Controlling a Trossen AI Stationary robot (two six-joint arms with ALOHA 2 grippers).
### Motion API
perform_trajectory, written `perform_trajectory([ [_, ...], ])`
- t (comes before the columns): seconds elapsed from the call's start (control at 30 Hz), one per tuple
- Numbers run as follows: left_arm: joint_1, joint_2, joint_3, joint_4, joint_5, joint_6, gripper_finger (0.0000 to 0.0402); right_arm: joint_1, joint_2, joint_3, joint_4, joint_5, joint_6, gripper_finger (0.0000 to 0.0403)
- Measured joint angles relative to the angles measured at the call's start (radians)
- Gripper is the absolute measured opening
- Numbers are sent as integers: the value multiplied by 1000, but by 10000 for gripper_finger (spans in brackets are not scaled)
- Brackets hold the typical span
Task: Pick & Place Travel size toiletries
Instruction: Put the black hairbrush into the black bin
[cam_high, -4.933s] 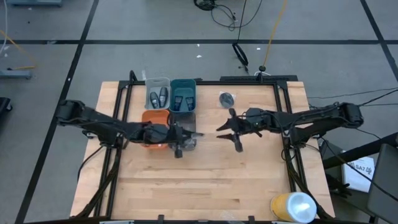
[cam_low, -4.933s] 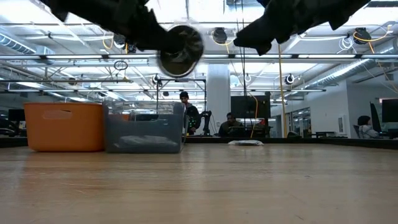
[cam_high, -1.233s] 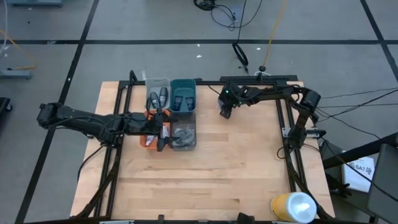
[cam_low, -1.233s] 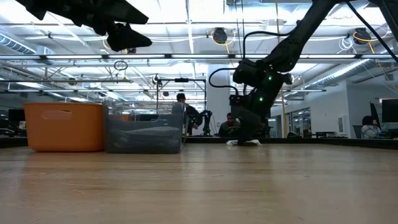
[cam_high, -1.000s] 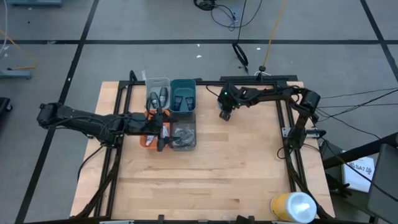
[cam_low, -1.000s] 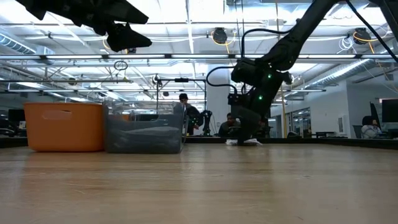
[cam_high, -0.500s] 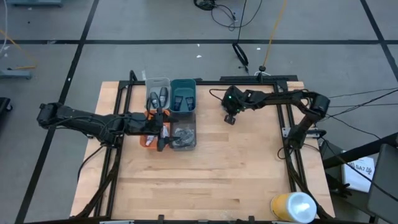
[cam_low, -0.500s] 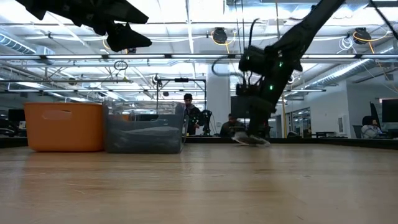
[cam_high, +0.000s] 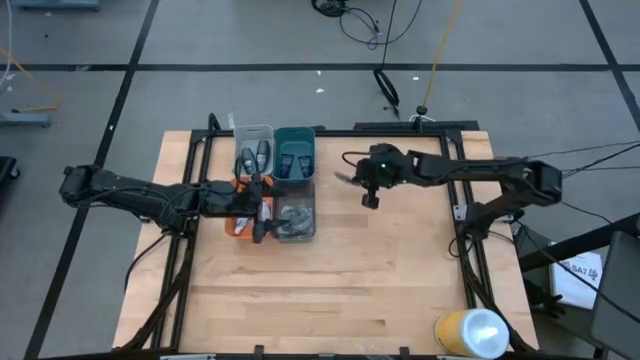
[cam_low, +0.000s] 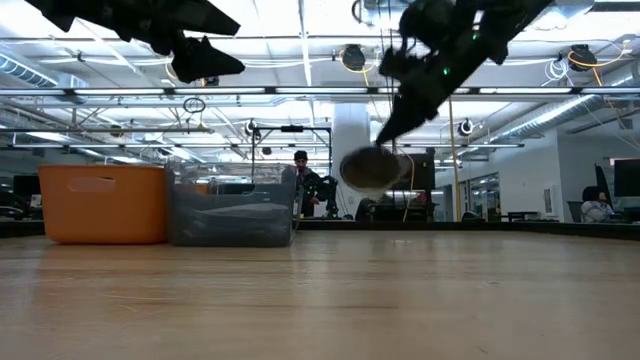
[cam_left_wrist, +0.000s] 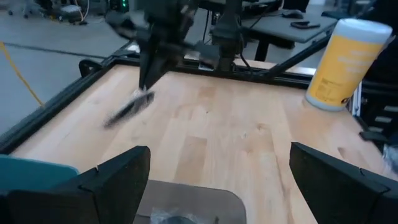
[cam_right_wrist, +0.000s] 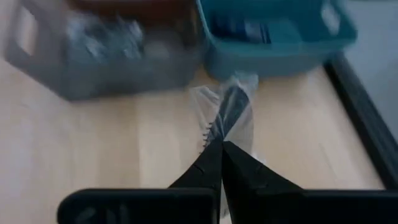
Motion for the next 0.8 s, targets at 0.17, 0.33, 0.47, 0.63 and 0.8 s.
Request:
perform_trajectory([
  [0.17, 1, 39, 1, 4, -9, -65, 376, 71, -70, 0, 27, -14, 0, 0],
  [0.33, 3, 149, 1, 80, -89, -89, 377, 138, -108, 2, 73, -137, 12, 0],
  [0.47, 16, 271, 0, 217, -110, -78, 377, 194, -115, 2, 80, -156, 13, 0],
  [0.63, 24, 343, 35, 279, -115, -21, 377, 244, -115, 1, 74, -156, 27, 0],
  [0.8, -10, 386, 79, 284, -105, 50, 376, 290, -114, 1, 72, -157, 39, 0],
])
